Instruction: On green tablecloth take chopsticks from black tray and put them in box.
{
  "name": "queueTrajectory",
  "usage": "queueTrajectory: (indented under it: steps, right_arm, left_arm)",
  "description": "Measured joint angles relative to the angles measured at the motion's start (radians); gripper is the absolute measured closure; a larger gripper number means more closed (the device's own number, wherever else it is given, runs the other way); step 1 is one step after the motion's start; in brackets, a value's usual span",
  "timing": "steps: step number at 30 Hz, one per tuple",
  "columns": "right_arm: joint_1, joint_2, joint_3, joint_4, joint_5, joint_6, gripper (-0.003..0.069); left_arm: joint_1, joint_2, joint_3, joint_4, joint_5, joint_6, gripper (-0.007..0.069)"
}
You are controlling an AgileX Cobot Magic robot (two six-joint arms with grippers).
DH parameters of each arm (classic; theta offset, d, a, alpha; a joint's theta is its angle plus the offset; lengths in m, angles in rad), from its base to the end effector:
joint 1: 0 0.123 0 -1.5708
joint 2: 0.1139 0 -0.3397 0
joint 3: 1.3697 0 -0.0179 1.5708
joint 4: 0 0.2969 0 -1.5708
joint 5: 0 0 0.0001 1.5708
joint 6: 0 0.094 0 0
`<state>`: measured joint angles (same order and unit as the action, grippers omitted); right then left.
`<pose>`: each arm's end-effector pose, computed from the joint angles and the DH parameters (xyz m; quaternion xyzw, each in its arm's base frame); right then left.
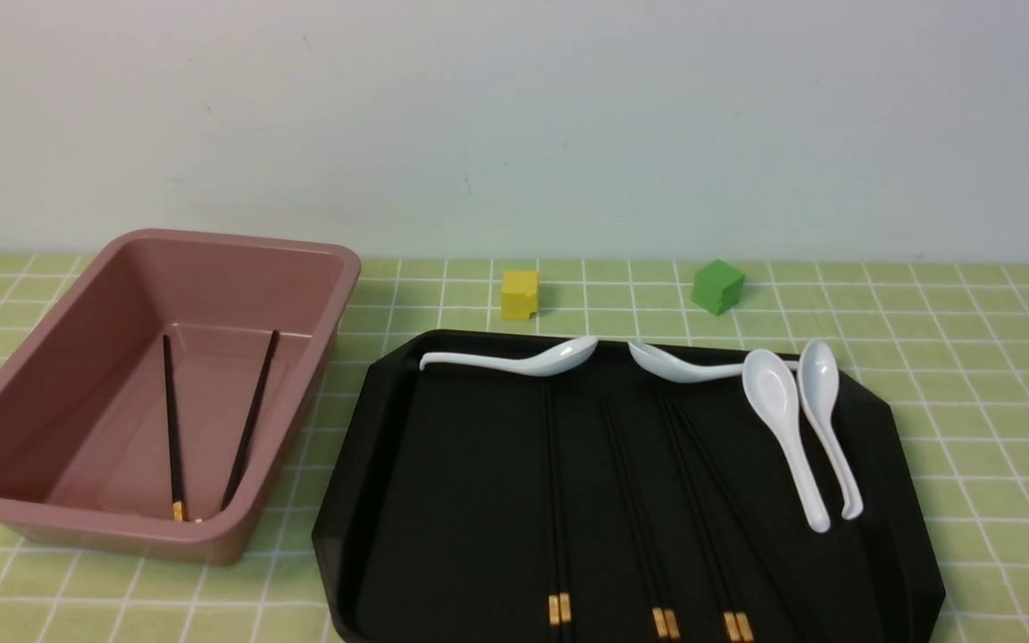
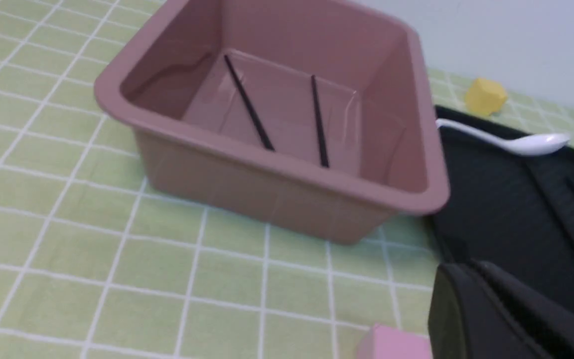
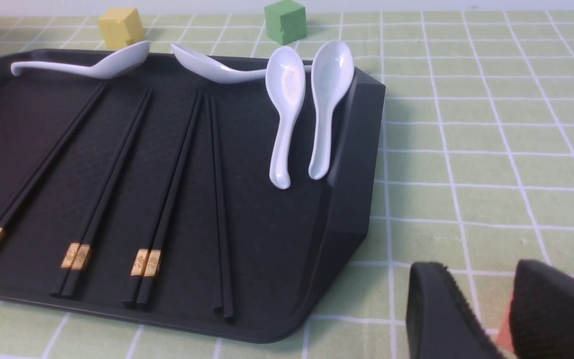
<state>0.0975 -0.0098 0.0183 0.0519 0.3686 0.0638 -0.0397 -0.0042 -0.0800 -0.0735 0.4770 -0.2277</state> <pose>0.0464 0.0063 0.1726 0.0003 0.8017 0.0700 0.5936 0.0413 -0.0048 0.2002 -0.0919 0.8009 -0.1114 0.5812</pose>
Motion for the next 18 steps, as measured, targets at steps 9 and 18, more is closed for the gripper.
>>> queueTrajectory:
  steps: [9,18]
  right_arm:
    - [0.0,0.0,0.0,0.0,0.0,0.0,0.0419]
    - [0.0,0.0,0.0,0.0,0.0,0.0,0.0419]
  left_arm:
    - [-0.03,-0.007,0.106,0.037,-0.074,0.0,0.0636]
    - [-0.037,-0.007,0.109,0.038,-0.084,0.0,0.0631]
